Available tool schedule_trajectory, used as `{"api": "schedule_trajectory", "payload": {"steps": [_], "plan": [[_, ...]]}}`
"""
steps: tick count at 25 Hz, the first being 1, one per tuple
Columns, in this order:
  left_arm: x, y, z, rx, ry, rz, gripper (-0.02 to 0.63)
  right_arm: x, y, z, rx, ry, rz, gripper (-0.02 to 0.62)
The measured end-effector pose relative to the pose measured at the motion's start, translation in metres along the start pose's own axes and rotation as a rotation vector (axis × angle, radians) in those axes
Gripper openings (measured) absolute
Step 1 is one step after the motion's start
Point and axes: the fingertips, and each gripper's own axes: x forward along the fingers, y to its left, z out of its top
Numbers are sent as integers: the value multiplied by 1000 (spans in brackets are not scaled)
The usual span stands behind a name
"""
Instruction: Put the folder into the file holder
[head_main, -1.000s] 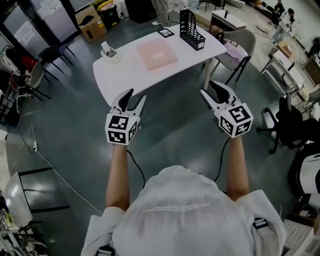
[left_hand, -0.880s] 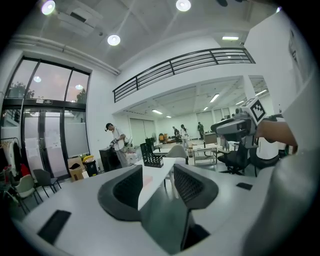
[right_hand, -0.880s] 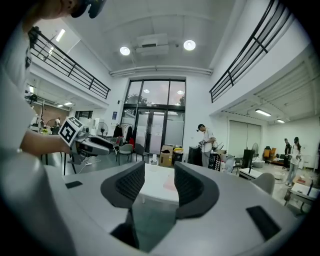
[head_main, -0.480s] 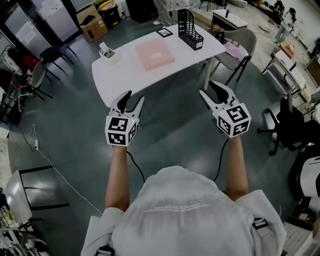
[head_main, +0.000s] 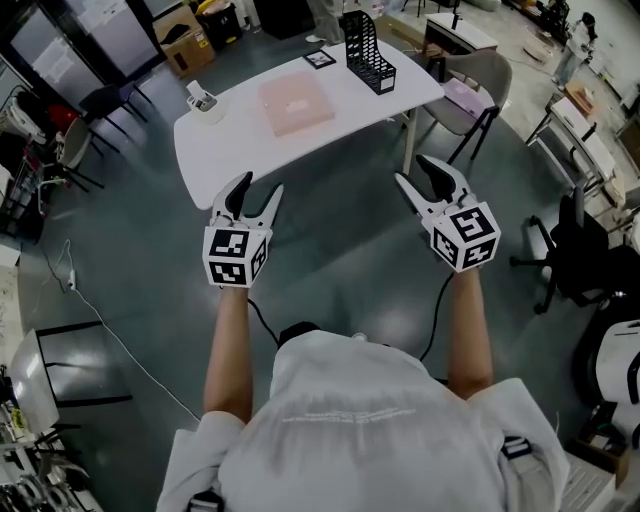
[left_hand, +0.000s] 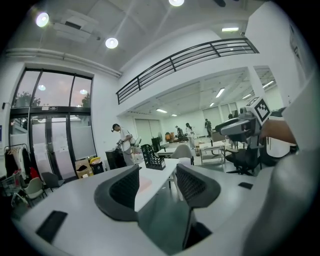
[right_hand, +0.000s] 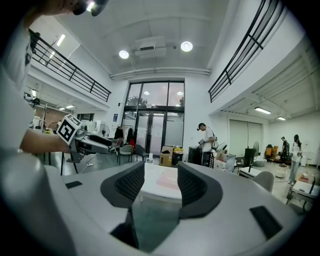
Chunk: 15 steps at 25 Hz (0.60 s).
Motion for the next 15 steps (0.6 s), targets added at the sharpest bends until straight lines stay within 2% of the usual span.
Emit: {"api": "schedule_trajectory", "payload": {"steps": [9,15], "plan": [[23,4,2,0,30,46,245,4,-32,-16,40,6,-15,210],[55,35,-9,-1,29,97,270,36,-49,-18,34,16,-28,210]]}}
